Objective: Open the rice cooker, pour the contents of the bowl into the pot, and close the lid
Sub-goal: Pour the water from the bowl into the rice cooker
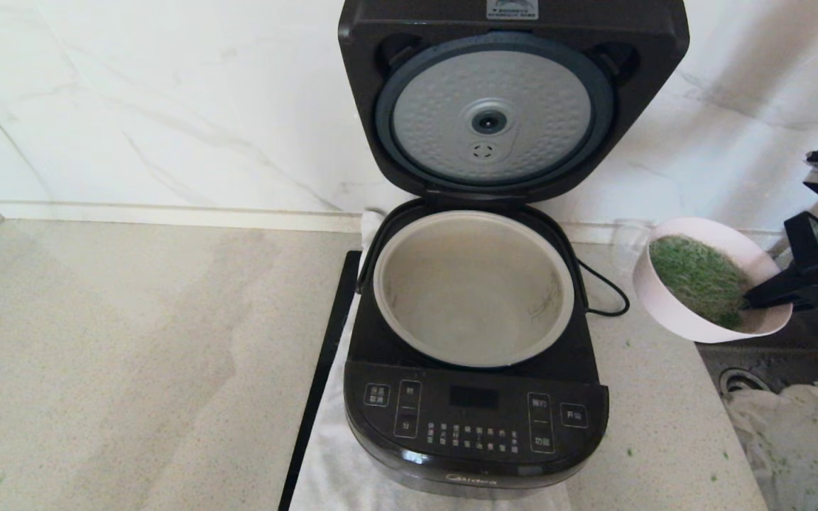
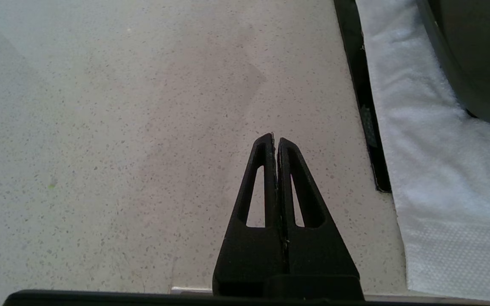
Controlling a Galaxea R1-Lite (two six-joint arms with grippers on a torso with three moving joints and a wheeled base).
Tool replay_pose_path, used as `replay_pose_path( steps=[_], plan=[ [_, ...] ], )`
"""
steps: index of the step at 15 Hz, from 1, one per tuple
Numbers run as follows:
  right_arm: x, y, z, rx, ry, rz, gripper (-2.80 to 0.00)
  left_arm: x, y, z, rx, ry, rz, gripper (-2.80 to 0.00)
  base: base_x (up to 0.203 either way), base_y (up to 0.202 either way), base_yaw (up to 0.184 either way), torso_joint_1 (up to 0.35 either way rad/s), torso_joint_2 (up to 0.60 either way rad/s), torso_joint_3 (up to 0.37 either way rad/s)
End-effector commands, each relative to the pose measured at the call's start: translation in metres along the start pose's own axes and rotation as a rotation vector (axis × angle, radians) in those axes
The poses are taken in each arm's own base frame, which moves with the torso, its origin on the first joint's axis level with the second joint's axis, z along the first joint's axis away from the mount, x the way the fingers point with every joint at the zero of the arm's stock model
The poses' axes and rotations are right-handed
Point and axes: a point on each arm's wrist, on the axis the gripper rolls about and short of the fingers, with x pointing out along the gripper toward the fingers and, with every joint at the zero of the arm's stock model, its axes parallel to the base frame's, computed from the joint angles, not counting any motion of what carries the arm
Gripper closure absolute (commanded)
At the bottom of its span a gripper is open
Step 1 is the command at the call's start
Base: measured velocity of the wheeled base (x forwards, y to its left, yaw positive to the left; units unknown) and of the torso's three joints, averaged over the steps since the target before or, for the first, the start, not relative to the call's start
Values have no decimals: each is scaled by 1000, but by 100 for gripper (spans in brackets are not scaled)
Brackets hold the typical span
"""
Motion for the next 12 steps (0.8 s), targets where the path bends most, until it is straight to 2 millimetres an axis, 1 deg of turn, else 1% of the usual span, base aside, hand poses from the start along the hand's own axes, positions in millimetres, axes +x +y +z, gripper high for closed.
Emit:
replay_pose_path(
  steps=[1,4,9,12],
  plan=[
    [4,24,-2,-53,30,37,0,0,0,0,0,-1,0,0,0,0,0,0,0,0],
    [26,52,-5,-78,69,25,0,0,0,0,1,-1,0,0,0,0,0,0,0,0],
    [43,92,-13,-131,87,52,0,0,0,0,1,-1,1,0,0,0,0,0,0,0],
    [58,109,-23,-182,90,31,0,0,0,0,1,-1,1,0,0,0,0,0,0,0]
  ],
)
